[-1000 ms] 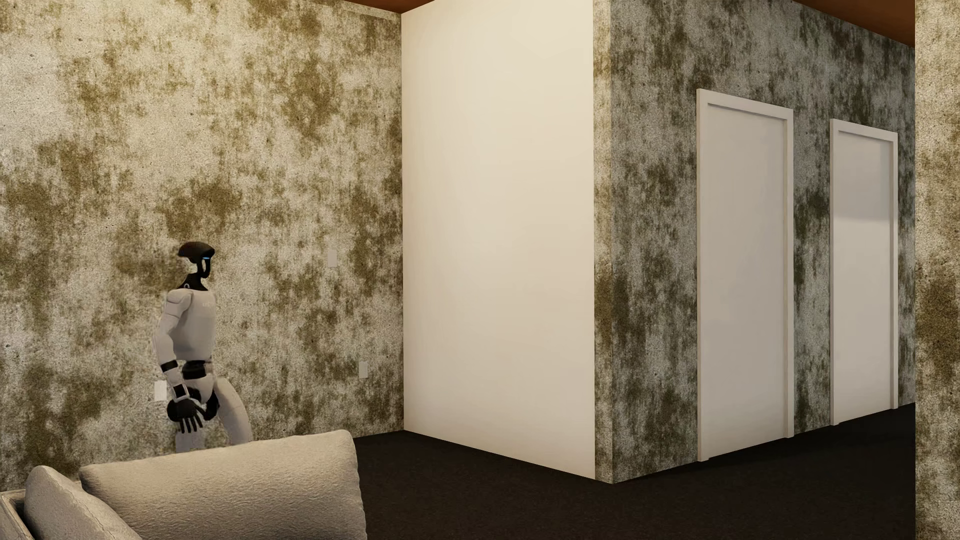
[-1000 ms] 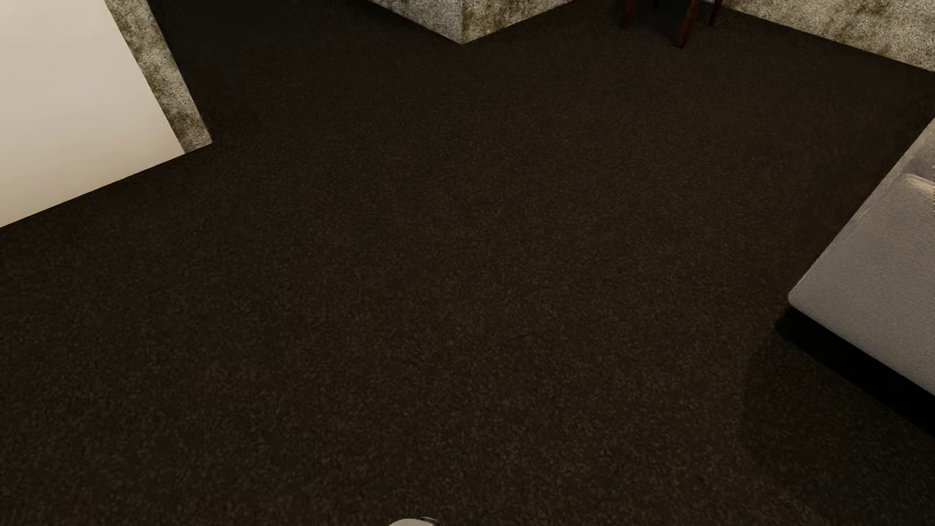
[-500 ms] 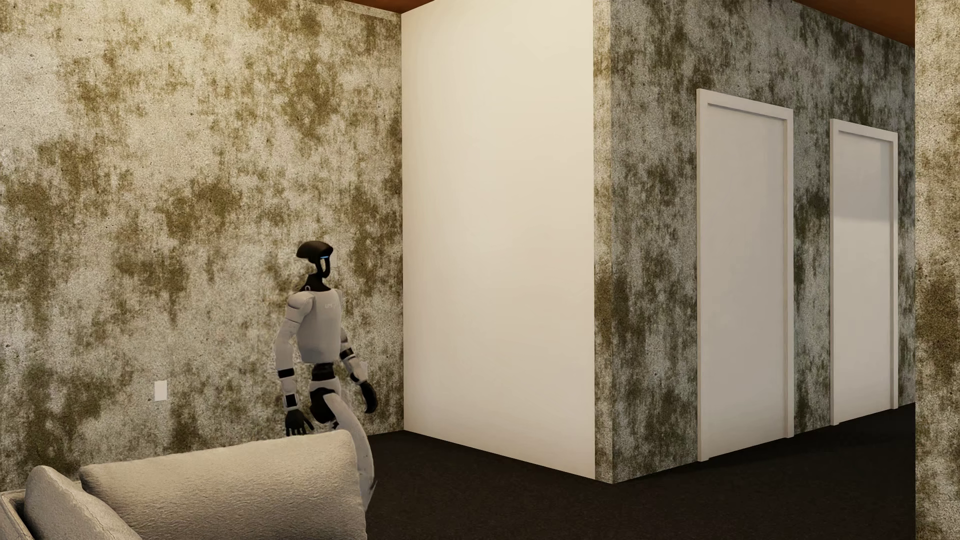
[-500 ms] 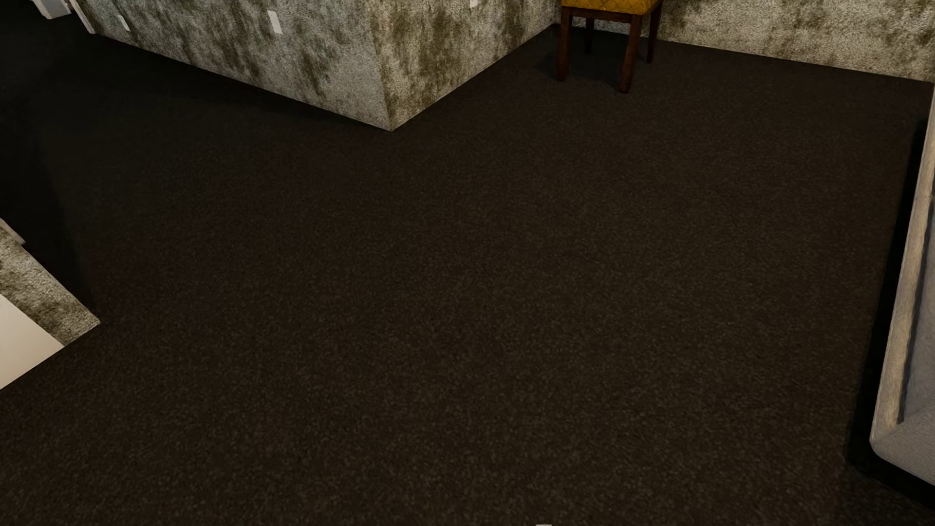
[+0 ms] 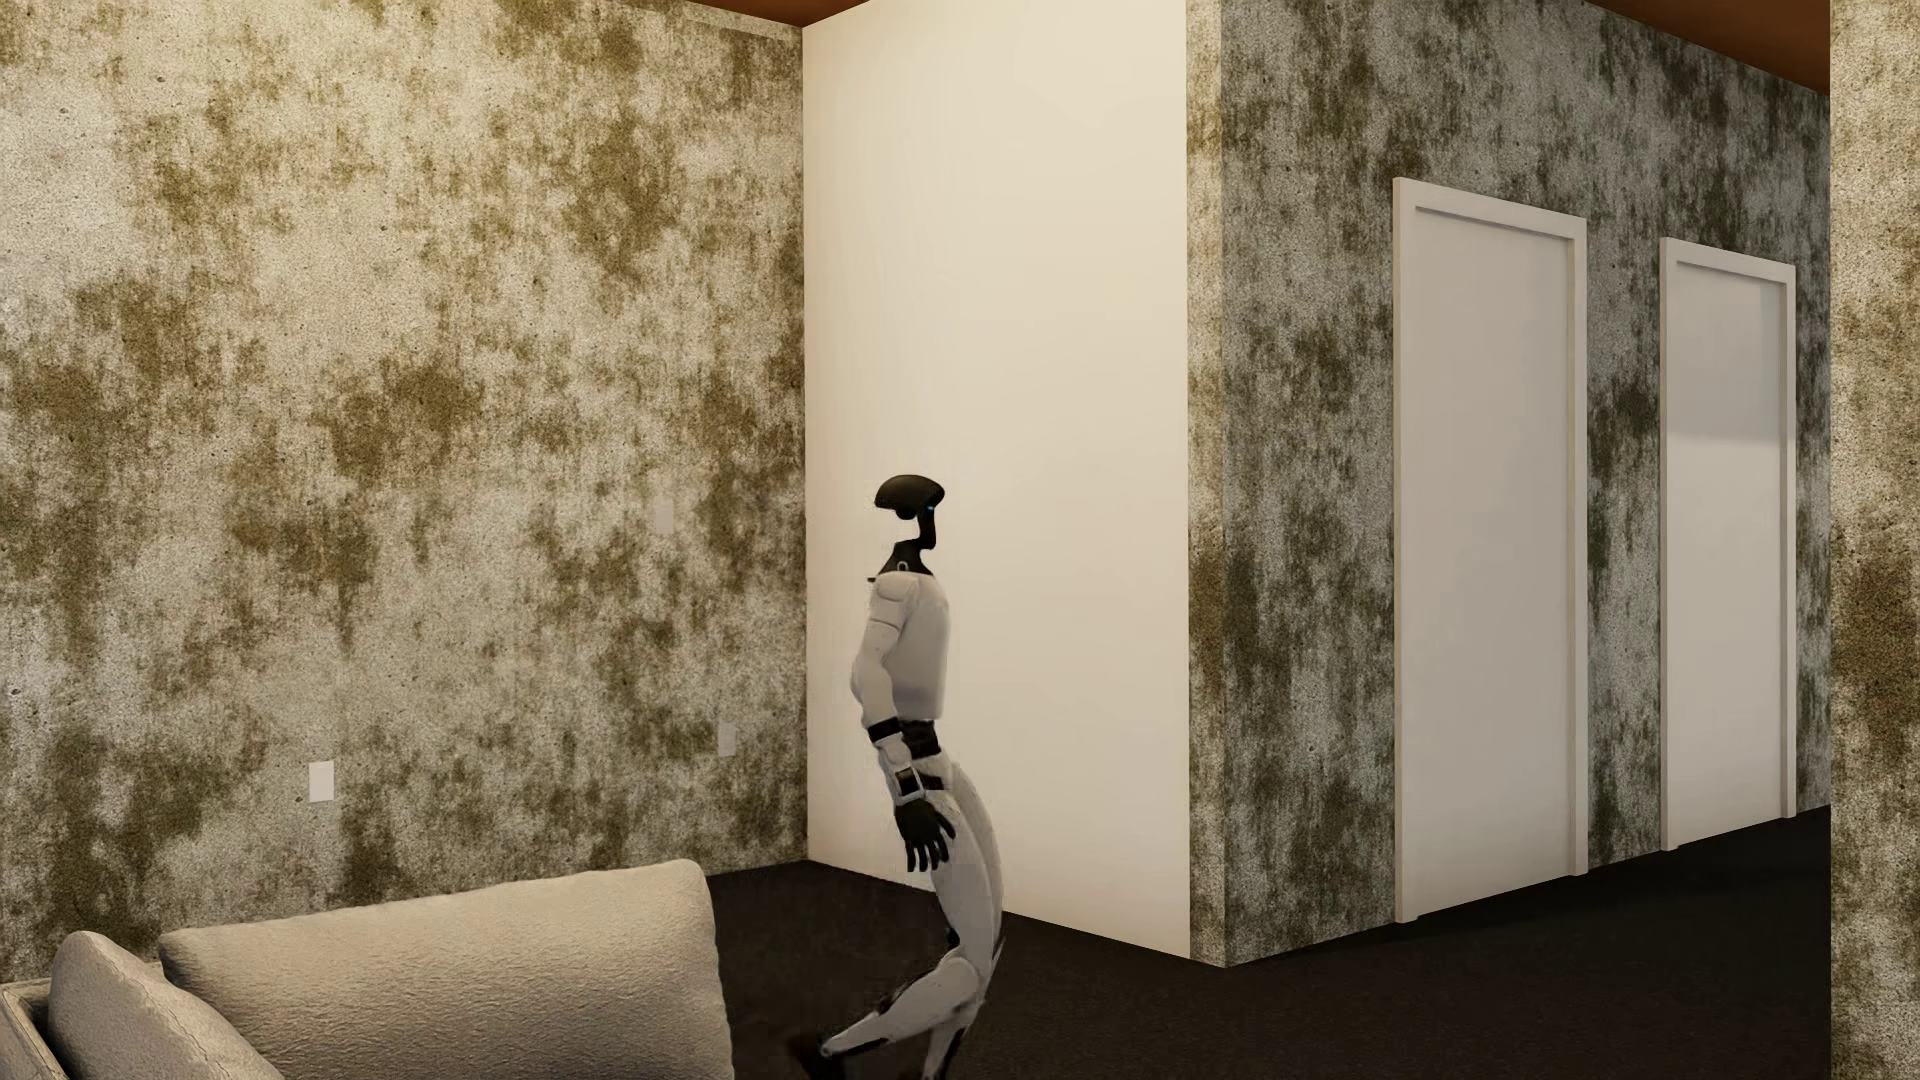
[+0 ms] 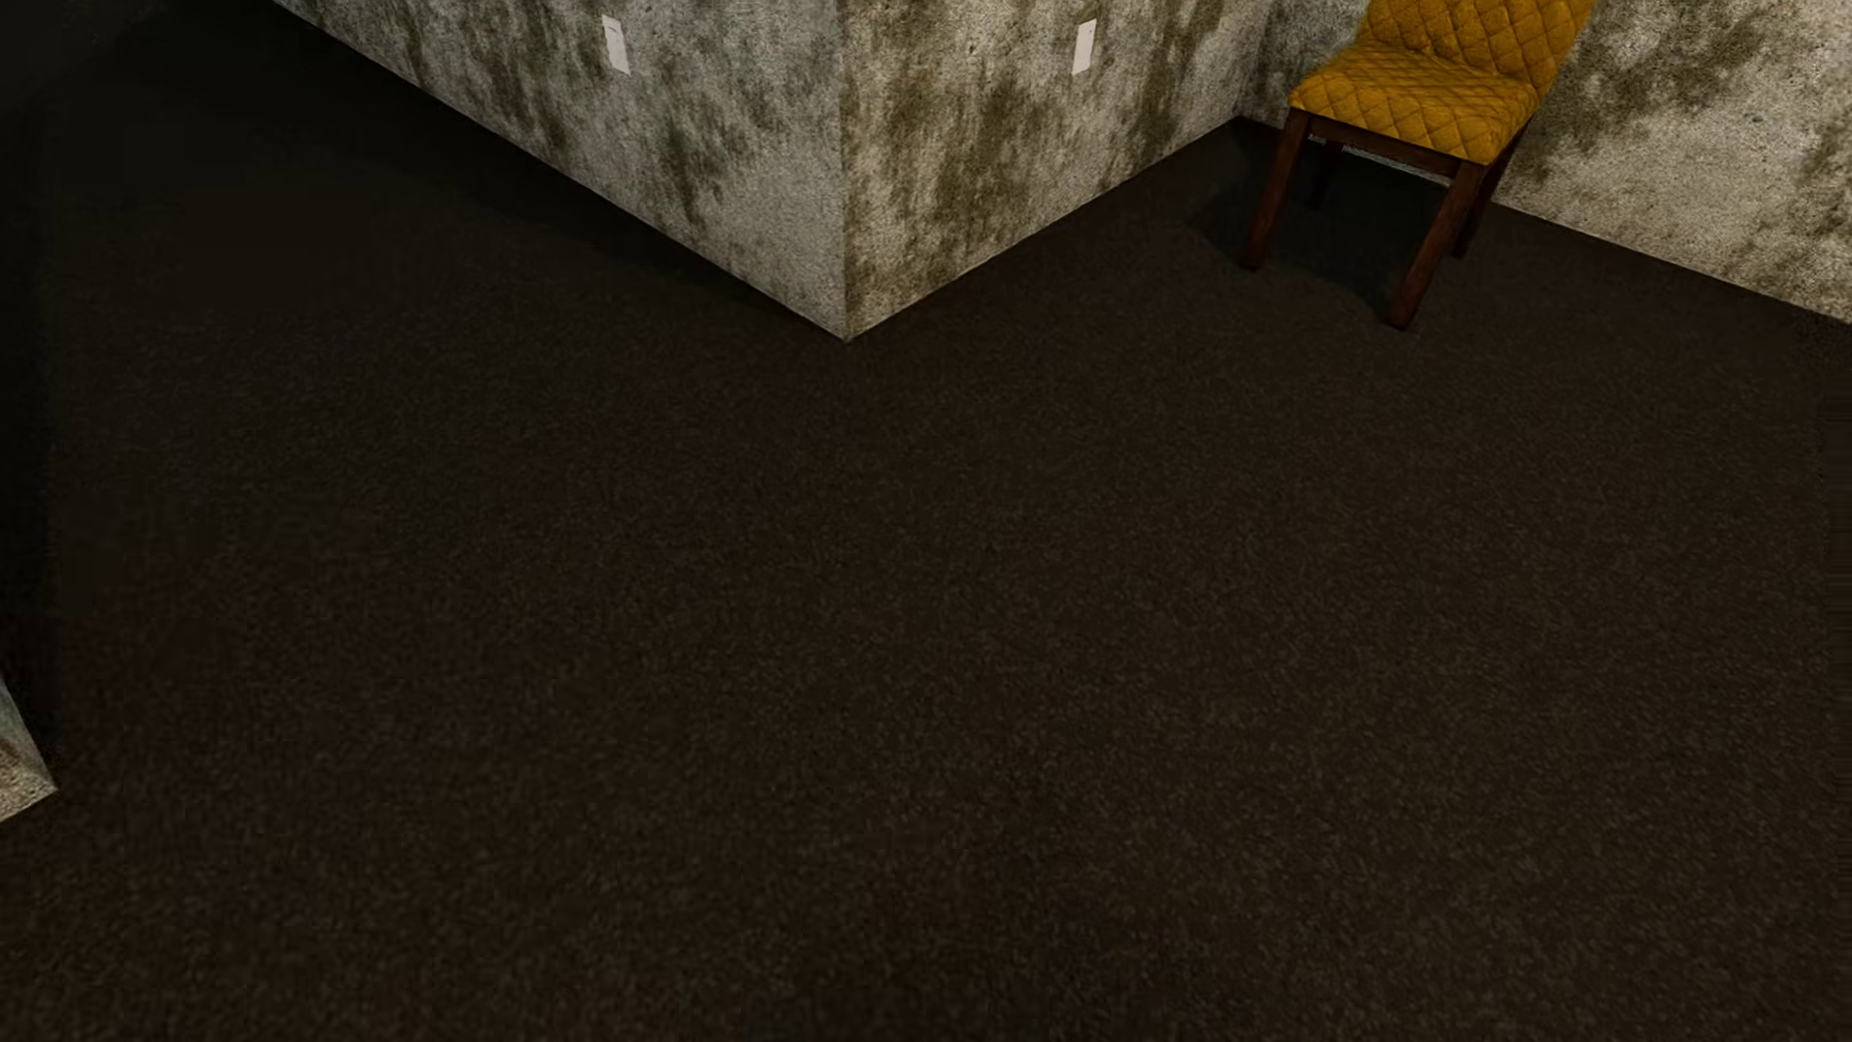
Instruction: Walk around the corner
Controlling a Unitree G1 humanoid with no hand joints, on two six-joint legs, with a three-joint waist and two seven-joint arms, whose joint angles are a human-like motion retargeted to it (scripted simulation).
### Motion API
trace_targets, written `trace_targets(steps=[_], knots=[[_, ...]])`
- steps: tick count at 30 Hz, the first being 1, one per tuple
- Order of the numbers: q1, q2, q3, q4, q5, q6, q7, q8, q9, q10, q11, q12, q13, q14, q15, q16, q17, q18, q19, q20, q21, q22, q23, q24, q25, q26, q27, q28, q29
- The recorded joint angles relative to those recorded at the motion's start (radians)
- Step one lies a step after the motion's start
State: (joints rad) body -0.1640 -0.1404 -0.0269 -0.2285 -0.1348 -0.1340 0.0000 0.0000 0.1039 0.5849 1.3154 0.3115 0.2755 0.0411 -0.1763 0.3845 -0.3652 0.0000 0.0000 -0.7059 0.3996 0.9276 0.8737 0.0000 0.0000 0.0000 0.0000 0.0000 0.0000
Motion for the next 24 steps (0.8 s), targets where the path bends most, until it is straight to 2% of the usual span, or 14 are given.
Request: trace_targets(steps=[2,5,8,9,10,11,12,14,17,18,20,21,23,24], knots=[[0.168,-0.122,-0.115,0.02,0.022,0.03,0.0,0.0,0.013,-0.057,-0.23,-0.057,0.026,-0.126,-0.067,0.011,0.001,0.0,0.0,0.006,0.049,-0.005,0.025,0.0,0.0,0.0,0.0,0.0,0.0],[0.342,-0.257,-0.214,0.052,0.029,0.082,0.0,0.0,-0.019,-0.148,-0.756,-0.128,0.086,-0.336,0.02,0.021,-0.015,0.0,0.0,0.106,0.01,-0.081,0.021,0.0,0.0,0.0,0.0,0.0,0.0],[0.463,-0.334,-0.307,0.082,-0.001,0.137,0.0,0.0,-0.039,-0.064,-0.688,-0.145,0.129,-0.391,0.104,0.029,-0.033,0.0,0.0,0.157,0.004,-0.138,0.047,0.0,0.0,0.0,0.0,0.0,0.0],[0.439,-0.363,-0.323,0.107,0.025,0.171,0.0,0.0,-0.045,0.077,-0.573,-0.147,0.139,-0.26,0.138,0.024,-0.023,0.0,0.0,0.23,-0.041,-0.169,0.062,0.0,0.0,0.0,0.0,0.0,0.0],[0.385,-0.322,-0.325,0.122,0.035,0.201,0.0,0.0,-0.034,0.287,-0.504,-0.138,0.124,-0.036,0.104,-0.005,-0.027,0.0,0.0,0.171,-0.004,-0.117,0.106,0.0,0.0,0.0,0.0,0.0,0.0],[0.294,-0.284,-0.287,0.128,0.037,0.203,0.0,0.0,-0.026,0.491,-0.47,-0.14,0.109,0.118,0.054,-0.013,-0.018,0.0,0.0,0.148,0.002,-0.106,0.132,0.0,0.0,0.0,0.0,0.0,0.0],[0.192,-0.221,-0.241,0.148,0.036,0.206,0.0,0.0,-0.018,0.617,-0.48,-0.144,0.097,0.175,0.02,-0.022,-0.004,0.0,0.0,0.105,0.008,-0.095,0.143,0.0,0.0,0.0,0.0,0.0,0.0],[-0.024,-0.041,-0.15,0.144,-0.005,0.172,0.0,0.0,-0.008,0.617,-0.573,-0.13,0.087,0.175,-0.013,-0.057,0.015,0.0,0.0,0.087,0.021,-0.027,0.108,0.0,0.0,0.0,0.0,0.0,0.0],[-0.279,0.222,0.031,0.15,-0.045,0.111,0.0,0.0,-0.017,0.253,-0.719,-0.043,0.1,0.232,-0.116,-0.045,0.001,0.0,0.0,0.052,0.042,-0.03,-0.046,0.0,0.0,0.0,0.0,0.0,0.0],[-0.345,0.295,0.087,0.165,-0.044,0.112,0.0,0.0,-0.02,0.116,-0.745,-0.019,0.093,0.165,-0.144,-0.033,-0.015,0.0,0.0,0.059,0.032,-0.03,-0.095,0.0,0.0,0.0,0.0,0.0,0.0],[-0.43,0.398,0.212,0.224,-0.042,0.109,0.0,0.0,-0.031,-0.073,-0.759,0.033,0.053,-0.159,-0.181,-0.019,-0.055,0.0,0.0,0.059,0.05,0.007,-0.133,0.0,0.0,0.0,0.0,0.0,0.0],[-0.441,0.447,0.27,0.265,-0.053,0.097,0.0,0.0,-0.025,-0.095,-0.752,0.062,0.029,-0.253,-0.163,-0.003,-0.061,0.0,0.0,0.051,0.054,0.022,-0.128,0.0,0.0,0.0,0.0,0.0,0.0],[-0.547,0.502,0.296,0.26,-0.101,0.05,0.0,0.0,-0.044,0.042,-0.709,0.107,0.016,0.191,0.009,0.003,-0.055,0.0,0.0,0.025,0.019,0.084,-0.102,0.0,0.0,0.0,0.0,0.0,0.0],[-0.571,0.464,0.274,0.197,-0.135,-0.001,0.0,0.0,-0.054,0.13,-0.616,0.101,0.021,0.262,0.178,0.002,-0.038,0.0,0.0,-0.016,0.004,0.123,-0.074,0.0,0.0,0.0,0.0,0.0,0.0]])
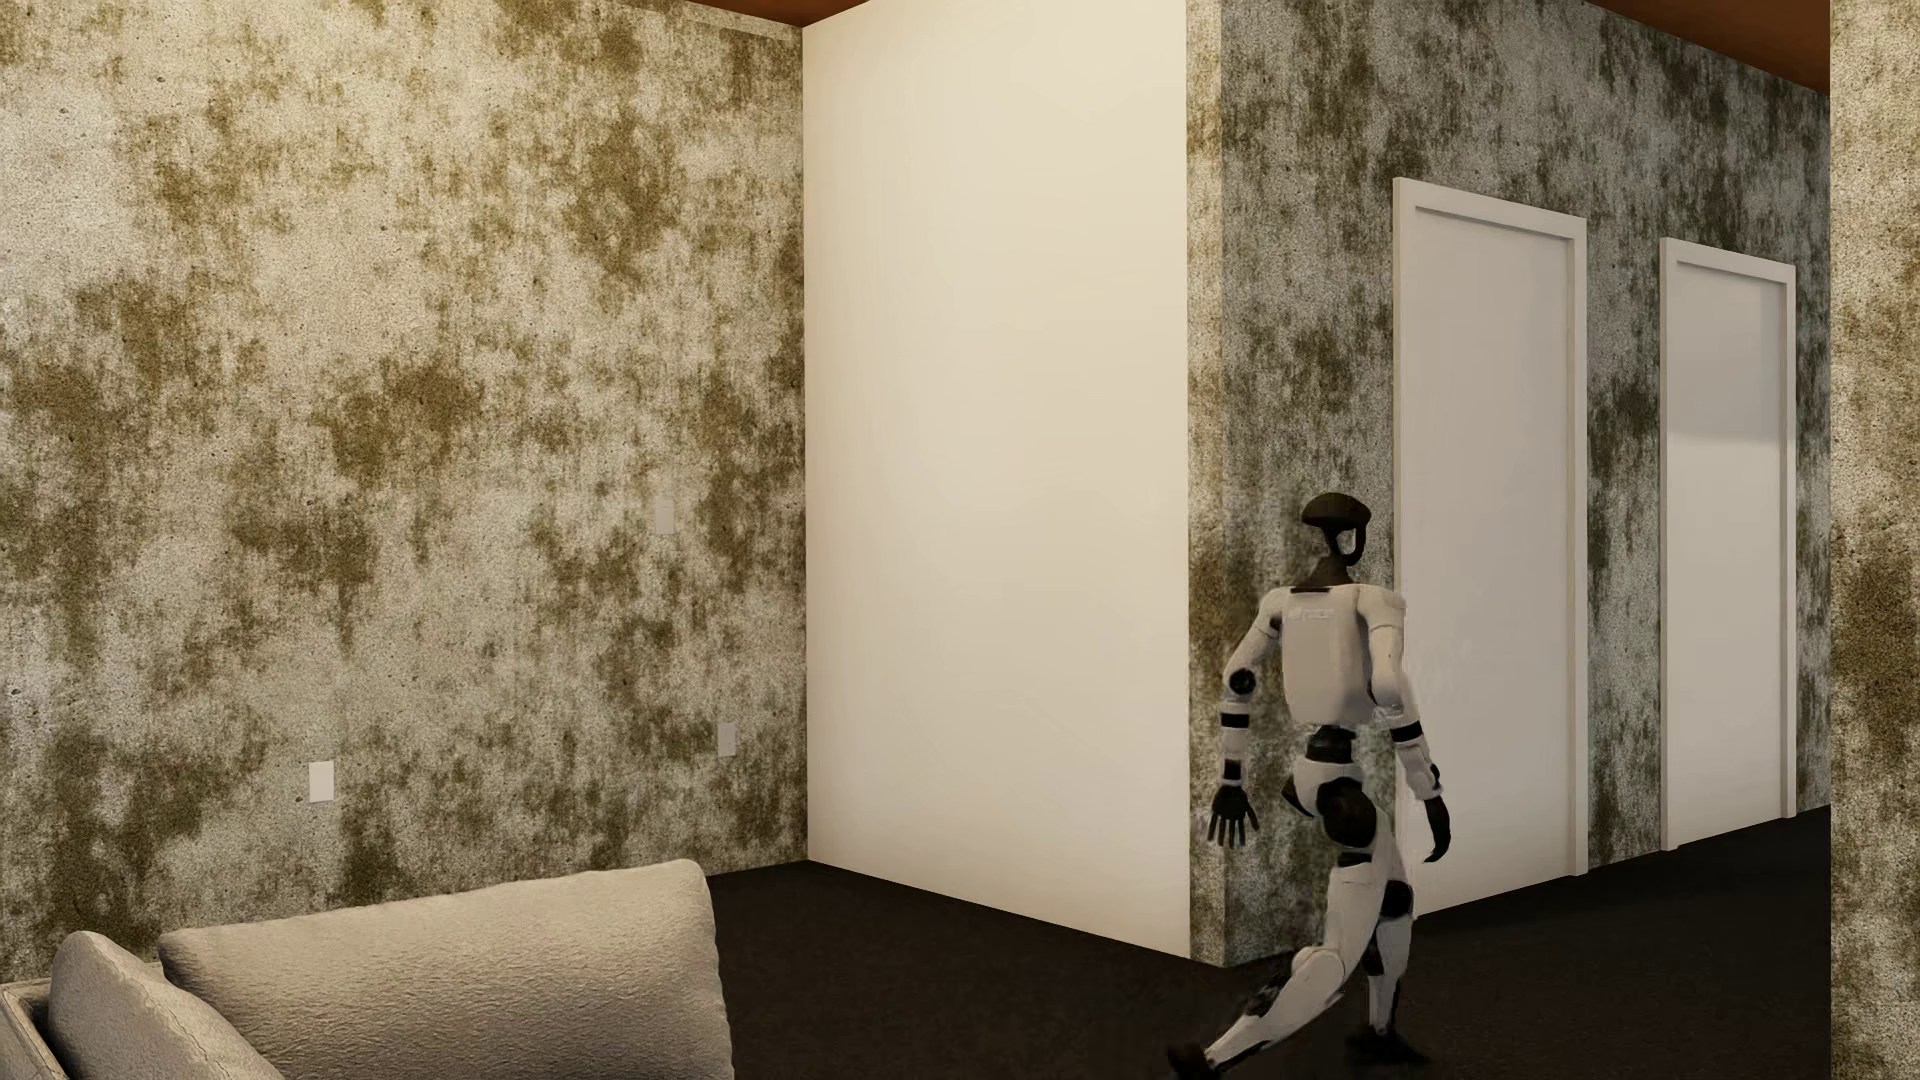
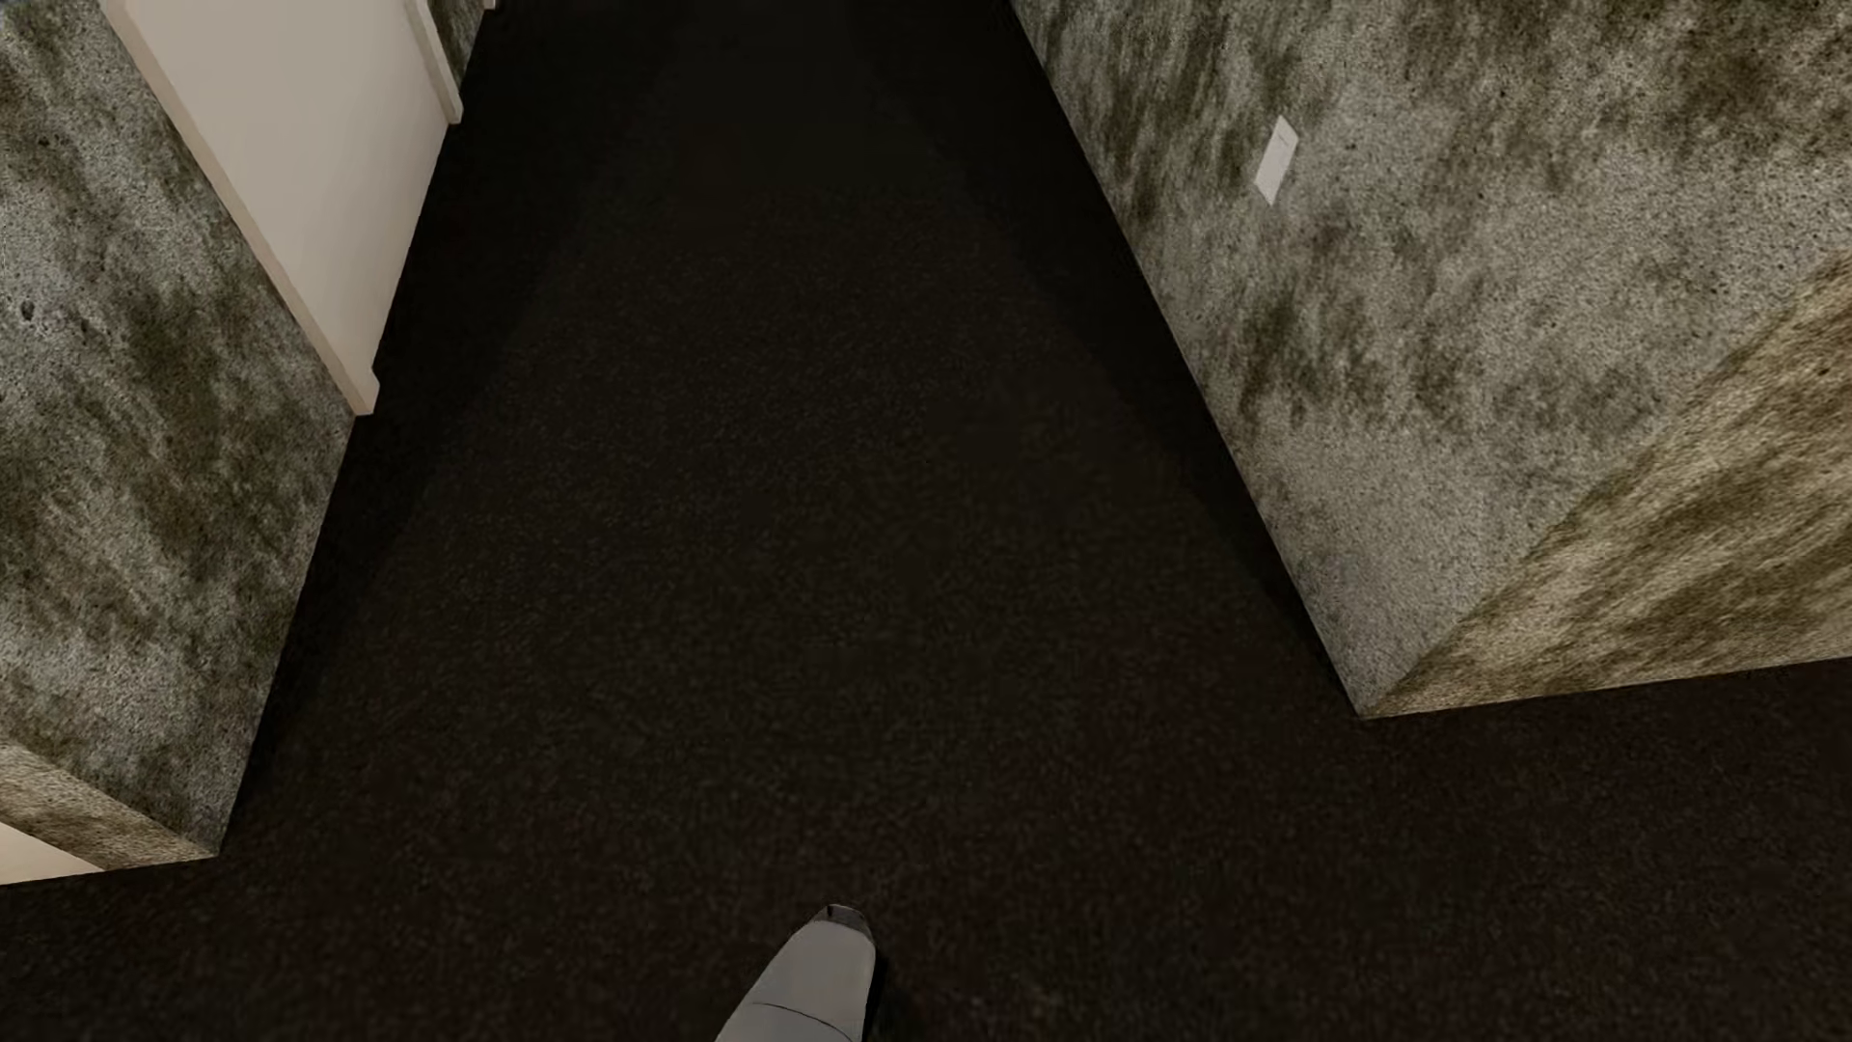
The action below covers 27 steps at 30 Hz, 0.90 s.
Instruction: Walk around the corner
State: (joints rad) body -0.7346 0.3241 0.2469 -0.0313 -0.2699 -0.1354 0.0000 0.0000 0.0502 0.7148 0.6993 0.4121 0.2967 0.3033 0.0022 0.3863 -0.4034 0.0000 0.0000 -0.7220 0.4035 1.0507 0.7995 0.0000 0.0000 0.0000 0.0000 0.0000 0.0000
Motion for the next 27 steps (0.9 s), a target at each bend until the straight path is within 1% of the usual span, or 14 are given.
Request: trace_targets(steps=[1,2,4,6,8,11,13,15,16,18,21,25,26,27], knots=[[0.041,-0.052,-0.036,-0.041,0.019,-0.001,0.0,0.0,0.006,0.052,0.144,-0.018,0.01,-0.046,0.137,0.0,0.009,0.0,0.0,-0.033,0.0,0.02,0.041,0.0,0.0,0.0,0.0,0.0,0.0],[0.081,-0.167,-0.068,-0.091,0.031,-0.007,0.0,0.0,0.005,0.082,0.33,-0.029,0.007,-0.085,0.156,0.002,0.011,0.0,0.0,-0.015,0.026,0.003,0.064,0.0,0.0,0.0,0.0,0.0,0.0],[0.288,-0.351,-0.158,-0.184,0.073,0.002,0.0,0.0,0.045,0.026,0.611,-0.078,0.007,-0.16,-0.079,-0.013,0.018,0.0,0.0,0.043,0.055,-0.03,0.084,0.0,0.0,0.0,0.0,0.0,0.0],[0.498,-0.583,-0.266,-0.223,0.123,0.032,0.0,0.0,0.041,-0.084,0.64,-0.14,0.031,-0.306,-0.258,-0.001,0.03,0.0,0.0,0.072,0.081,-0.154,0.082,0.0,0.0,0.0,0.0,0.0,0.0],[0.762,-0.669,-0.387,-0.17,0.166,0.077,0.0,0.0,0.075,-0.213,0.361,-0.184,0.054,-0.446,-0.26,0.007,0.027,0.0,0.0,0.172,0.086,-0.283,0.076,0.0,0.0,0.0,0.0,0.0,0.0],[0.965,-0.769,-0.508,-0.128,0.114,0.088,0.0,0.0,0.043,-0.301,-0.174,-0.308,0.08,-0.657,-0.204,0.018,0.027,0.0,0.0,0.243,0.062,-0.413,0.056,0.0,0.0,0.0,0.0,0.0,0.0],[1.075,-0.836,-0.55,-0.076,0.081,0.086,0.0,0.0,0.022,-0.297,-0.206,-0.348,0.097,-0.701,-0.234,0.025,0.029,0.0,0.0,0.279,0.05,-0.467,0.059,0.0,0.0,0.0,0.0,0.0,0.0],[1.131,-0.897,-0.58,-0.023,0.107,0.113,0.0,0.0,0.001,-0.187,0.001,-0.317,0.097,-0.584,-0.152,0.007,0.032,0.0,0.0,0.32,0.053,-0.478,0.113,0.0,0.0,0.0,0.0,0.0,0.0],[1.118,-0.904,-0.576,0.015,0.158,0.156,0.0,0.0,-0.013,-0.063,0.111,-0.291,0.094,-0.407,-0.13,-0.022,0.035,0.0,0.0,0.316,0.06,-0.421,0.166,0.0,0.0,0.0,0.0,0.0,0.0],[0.966,-0.791,-0.535,0.029,0.229,0.165,0.0,0.0,0.002,0.344,0.191,-0.258,0.057,-0.099,-0.227,-0.035,0.046,0.0,0.0,0.229,0.065,-0.311,0.237,0.0,0.0,0.0,0.0,0.0,0.0],[0.637,-0.498,-0.385,-0.031,0.259,0.115,0.0,0.0,0.023,0.677,0.031,-0.214,0.014,-0.221,-0.256,-0.039,0.054,0.0,0.0,0.109,0.07,-0.173,0.17,0.0,0.0,0.0,0.0,0.0,0.0],[0.356,-0.18,-0.172,-0.059,0.228,0.06,0.0,0.0,0.034,0.03,-0.146,-0.076,-0.059,0.026,-0.253,-0.014,0.025,0.0,0.0,0.055,0.025,-0.099,-0.033,0.0,0.0,0.0,0.0,0.0,0.0],[0.331,-0.132,-0.141,-0.048,0.229,0.063,0.0,0.0,0.026,-0.172,-0.168,-0.052,-0.091,-0.165,-0.267,-0.012,0.015,0.0,0.0,0.052,0.019,-0.093,-0.067,0.0,0.0,0.0,0.0,0.0,0.0],[0.317,-0.076,-0.122,-0.026,0.23,0.074,0.0,0.0,0.021,-0.255,-0.178,-0.027,-0.118,-0.511,-0.275,-0.009,0.004,0.0,0.0,0.038,0.002,-0.094,-0.103,0.0,0.0,0.0,0.0,0.0,0.0]])
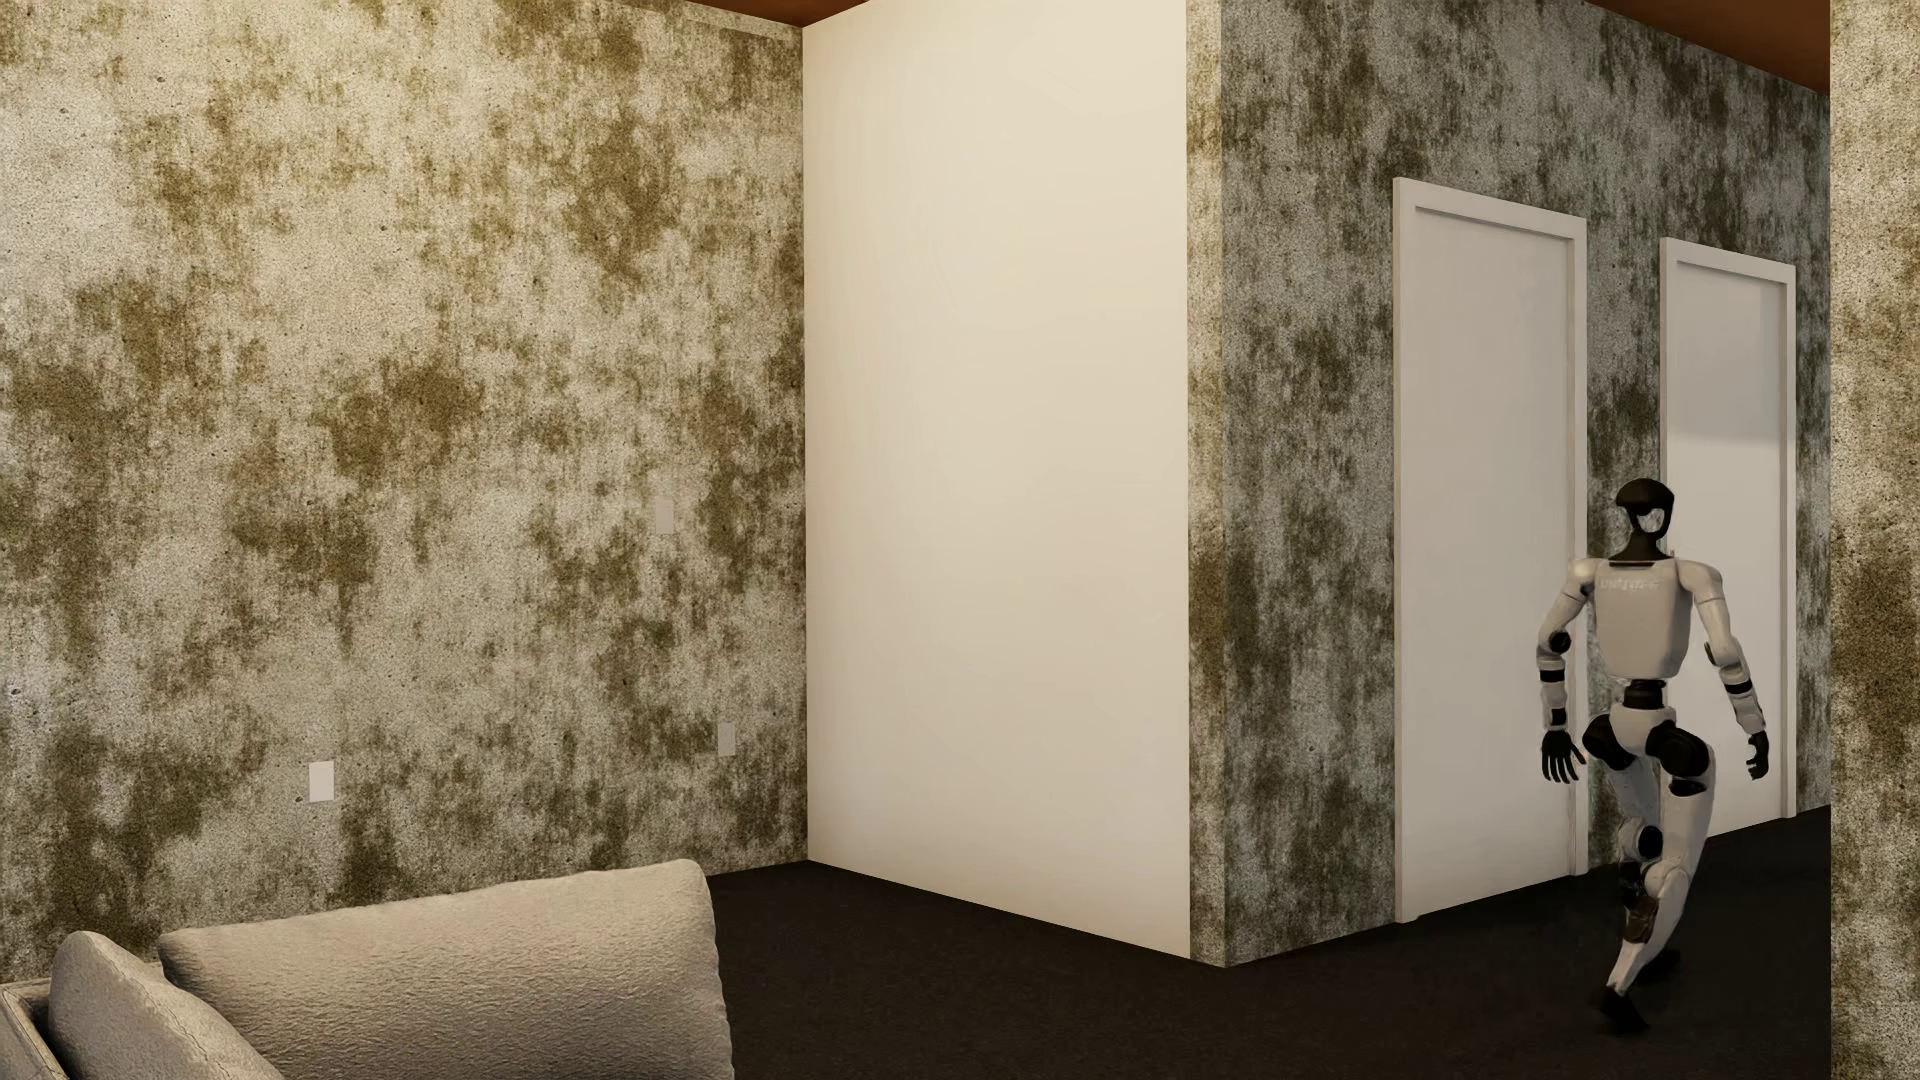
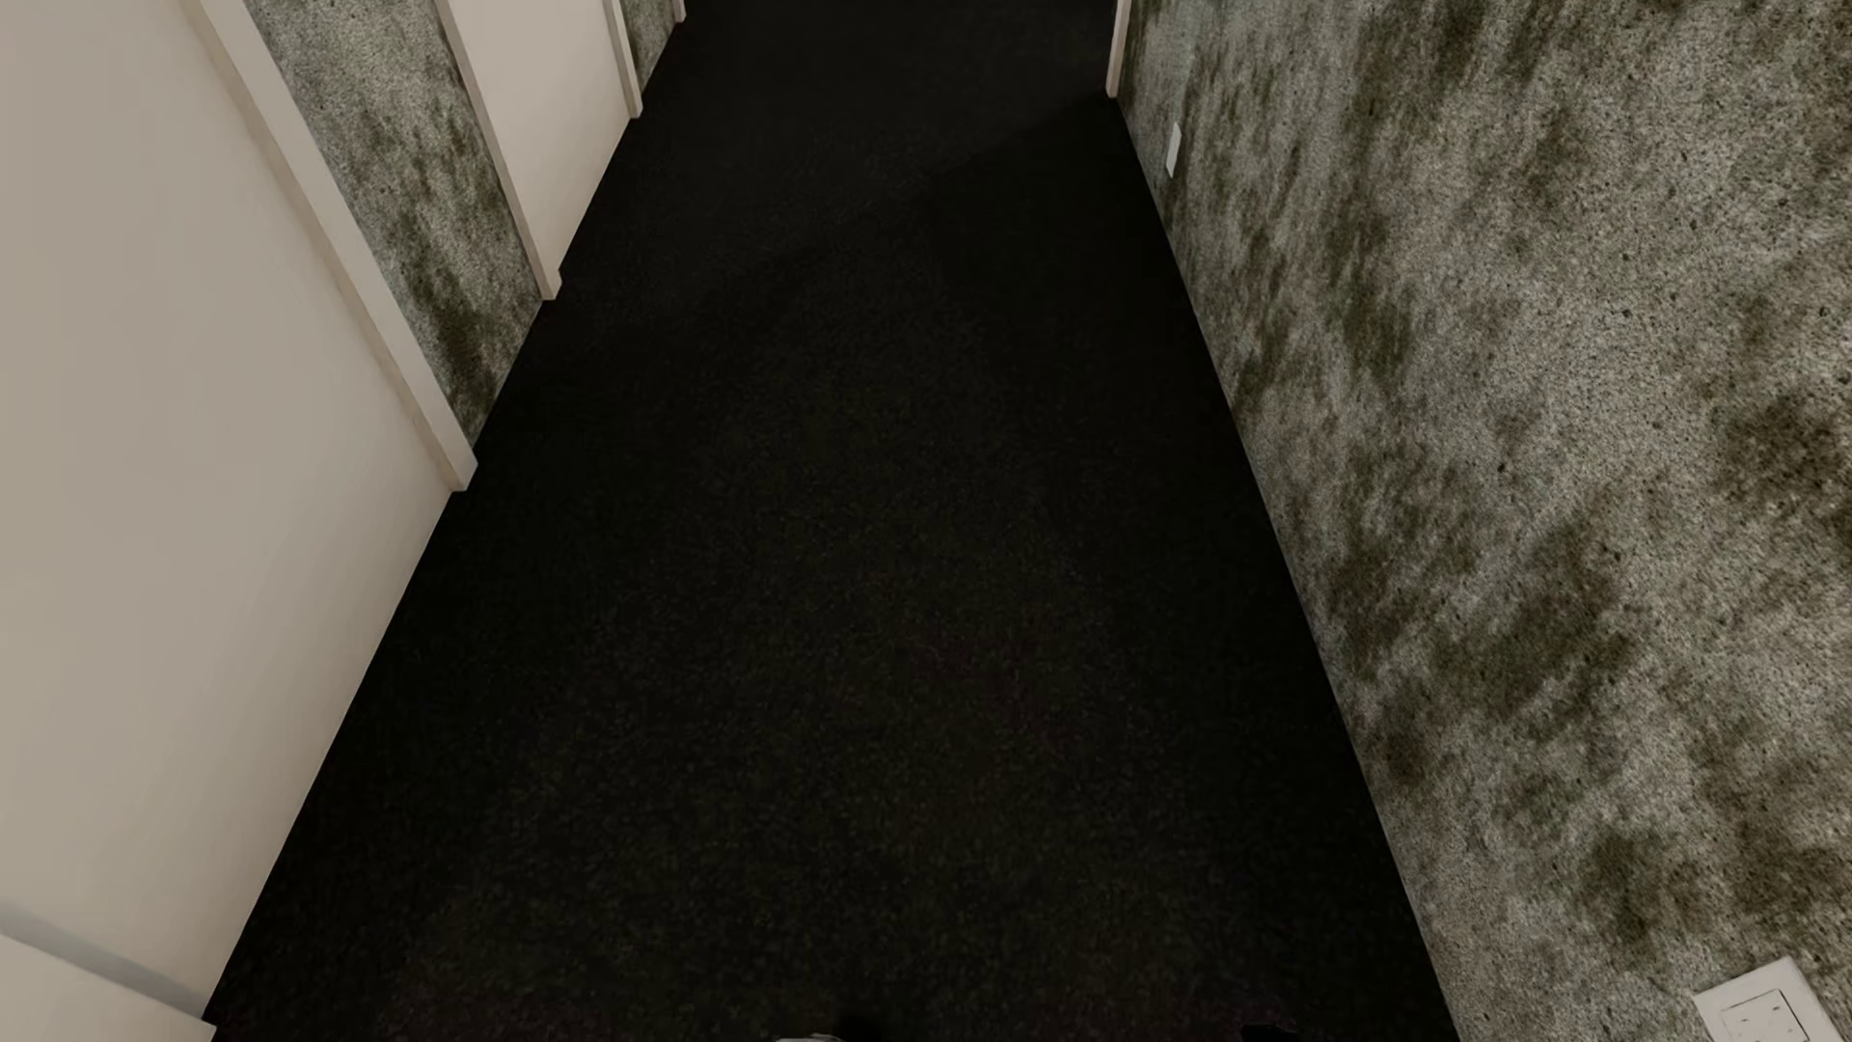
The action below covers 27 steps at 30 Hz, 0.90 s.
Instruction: Walk around the corner
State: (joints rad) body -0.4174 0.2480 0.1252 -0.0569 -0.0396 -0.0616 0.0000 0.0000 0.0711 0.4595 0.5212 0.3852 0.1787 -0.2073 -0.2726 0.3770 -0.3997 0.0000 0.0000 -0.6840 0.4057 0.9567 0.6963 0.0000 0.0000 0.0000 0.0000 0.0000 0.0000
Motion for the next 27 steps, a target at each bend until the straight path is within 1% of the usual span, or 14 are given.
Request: trace_targets(steps=[1,2,4,5,6,9,14,16,17,19,22,24,25,27], knots=[[-0.045,-0.005,0.043,0.022,-0.038,-0.008,0.0,0.0,-0.03,0.013,0.037,0.012,-0.011,-0.173,-0.007,-0.012,-0.003,0.0,0.0,0.008,-0.027,0.042,-0.022,0.0,0.0,0.0,0.0,0.0,0.0],[-0.083,0.03,0.069,0.033,-0.055,-0.008,0.0,0.0,-0.026,0.008,0.055,0.023,-0.011,-0.121,0.023,-0.021,0.006,0.0,0.0,0.015,-0.061,0.067,-0.026,0.0,0.0,0.0,0.0,0.0,0.0],[-0.148,0.023,0.063,-0.023,-0.13,-0.052,0.0,0.0,-0.047,0.109,0.211,0.04,0.015,0.379,0.213,-0.033,0.03,0.0,0.0,0.008,-0.098,0.099,-0.001,0.0,0.0,0.0,0.0,0.0,0.0],[-0.147,-0.009,0.015,-0.086,-0.155,-0.074,0.0,0.0,-0.04,0.215,0.381,0.035,0.043,0.466,0.369,-0.031,0.046,0.0,0.0,-0.023,-0.093,0.108,0.043,0.0,0.0,0.0,0.0,0.0,0.0],[-0.095,-0.1,-0.01,-0.115,-0.167,-0.088,0.0,0.0,-0.027,0.254,0.574,0.01,0.057,0.449,0.453,-0.031,0.058,0.0,0.0,-0.007,-0.085,0.114,0.084,0.0,0.0,0.0,0.0,0.0,0.0],[0.201,-0.405,-0.126,-0.175,-0.129,-0.059,0.0,0.0,0.014,0.148,0.926,-0.095,0.076,0.289,0.104,-0.034,0.062,0.0,0.0,0.047,0.033,0.06,0.19,0.0,0.0,0.0,0.0,0.0,0.0],[0.607,-0.625,-0.378,-0.087,-0.087,0.018,0.0,0.0,0.01,-0.04,0.18,-0.255,0.205,-0.052,0.025,0.02,0.036,0.0,0.0,0.199,0.066,-0.247,0.208,0.0,0.0,0.0,0.0,0.0,0.0],[0.671,-0.666,-0.417,-0.073,-0.125,0.008,0.0,0.0,-0.03,-0.039,-0.362,-0.327,0.234,-0.148,0.446,0.032,0.042,0.0,0.0,0.269,0.062,-0.305,0.229,0.0,0.0,0.0,0.0,0.0,0.0],[0.72,-0.693,-0.429,-0.054,-0.138,0.004,0.0,0.0,-0.02,-0.028,-0.43,-0.356,0.231,-0.159,0.338,0.041,0.051,0.0,0.0,0.273,0.074,-0.319,0.266,0.0,0.0,0.0,0.0,0.0,0.0],[0.799,-0.741,-0.464,-0.006,-0.128,0.002,0.0,0.0,-0.012,0.07,0.126,-0.331,0.242,-0.068,-0.065,0.045,0.05,0.0,0.0,0.294,0.096,-0.346,0.294,0.0,0.0,0.0,0.0,0.0,0.0],[0.626,-0.653,-0.409,0.044,-0.03,0.058,0.0,0.0,-0.014,0.595,0.279,-0.278,0.197,0.365,-0.183,-0.022,0.051,0.0,0.0,0.208,0.133,-0.176,0.402,0.0,0.0,0.0,0.0,0.0,0.0],[0.395,-0.516,-0.31,0.042,0.027,0.056,0.0,0.0,0.032,1.008,0.228,-0.245,0.161,0.237,-0.224,-0.015,0.053,0.0,0.0,0.108,0.061,-0.155,0.302,0.0,0.0,0.0,0.0,0.0,0.0],[0.349,-0.442,-0.231,-0.01,0.016,0.012,0.0,0.0,0.056,1.105,0.187,-0.215,0.125,-0.152,-0.219,0.0,0.057,0.0,0.0,0.043,0.042,-0.162,0.255,0.0,0.0,0.0,0.0,0.0,0.0],[0.055,-0.314,-0.151,0.007,0.028,-0.008,0.0,0.0,0.068,1.02,0.104,-0.149,0.099,0.237,-0.233,-0.047,0.052,0.0,0.0,0.113,-0.028,-0.018,0.103,0.0,0.0,0.0,0.0,0.0,0.0]])
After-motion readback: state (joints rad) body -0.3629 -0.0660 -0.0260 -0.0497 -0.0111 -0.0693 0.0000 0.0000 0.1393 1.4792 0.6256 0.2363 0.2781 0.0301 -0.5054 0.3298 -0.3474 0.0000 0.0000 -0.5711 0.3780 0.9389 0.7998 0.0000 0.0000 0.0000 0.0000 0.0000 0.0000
